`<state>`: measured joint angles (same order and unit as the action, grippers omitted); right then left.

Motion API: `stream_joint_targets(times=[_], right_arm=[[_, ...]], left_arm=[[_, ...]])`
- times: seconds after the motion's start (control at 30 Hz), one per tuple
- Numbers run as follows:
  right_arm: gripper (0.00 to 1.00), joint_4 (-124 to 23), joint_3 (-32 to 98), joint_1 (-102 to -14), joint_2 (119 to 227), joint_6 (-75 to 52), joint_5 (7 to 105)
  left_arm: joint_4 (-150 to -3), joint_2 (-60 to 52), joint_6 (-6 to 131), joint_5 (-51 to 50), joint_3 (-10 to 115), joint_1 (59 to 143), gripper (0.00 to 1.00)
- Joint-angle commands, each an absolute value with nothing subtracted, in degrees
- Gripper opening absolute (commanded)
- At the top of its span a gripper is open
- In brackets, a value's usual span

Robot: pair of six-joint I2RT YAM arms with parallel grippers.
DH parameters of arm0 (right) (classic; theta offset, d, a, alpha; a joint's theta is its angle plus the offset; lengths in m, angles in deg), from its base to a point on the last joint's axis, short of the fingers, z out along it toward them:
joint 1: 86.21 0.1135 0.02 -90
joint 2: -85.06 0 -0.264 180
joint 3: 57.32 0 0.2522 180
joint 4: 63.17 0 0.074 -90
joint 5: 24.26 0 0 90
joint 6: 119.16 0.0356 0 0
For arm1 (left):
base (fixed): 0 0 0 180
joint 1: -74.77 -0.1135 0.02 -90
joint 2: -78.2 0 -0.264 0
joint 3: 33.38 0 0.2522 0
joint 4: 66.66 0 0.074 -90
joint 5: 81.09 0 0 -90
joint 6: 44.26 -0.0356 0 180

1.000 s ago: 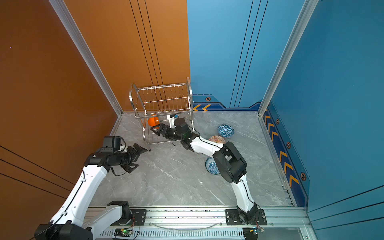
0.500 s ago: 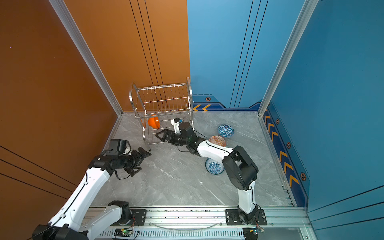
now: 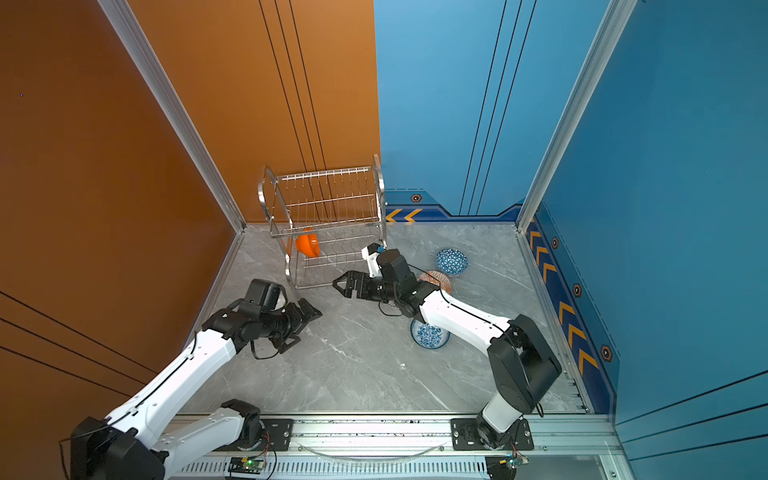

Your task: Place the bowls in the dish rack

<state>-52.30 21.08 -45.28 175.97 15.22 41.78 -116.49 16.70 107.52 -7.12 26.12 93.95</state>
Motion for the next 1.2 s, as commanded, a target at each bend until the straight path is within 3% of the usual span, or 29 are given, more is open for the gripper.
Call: stream_joint_targets(times=[0.0,0.6,0.87,1.17], right_arm=[[1.0,-45.1,17.6,-47.9,171.5,12.1,46.0],[1.0,-22.0,8.8,-61.1,148.4,8.4,60.4],[1.0,-15.2,7.2,-68.3,139.7,8.3,59.3],[1.0,-11.8,7.1,-73.5,135.8,7.0,55.8]], left_arm=[[-110.1,13.8,108.4,-6.5,26.2,96.4,0.98],[-103.3,-20.0,104.6,-4.8,53.3,110.3,1.0],[-101.2,-31.8,106.4,-3.7,62.8,114.7,0.71],[-102.6,-33.5,107.1,1.7,61.8,115.5,0.66]])
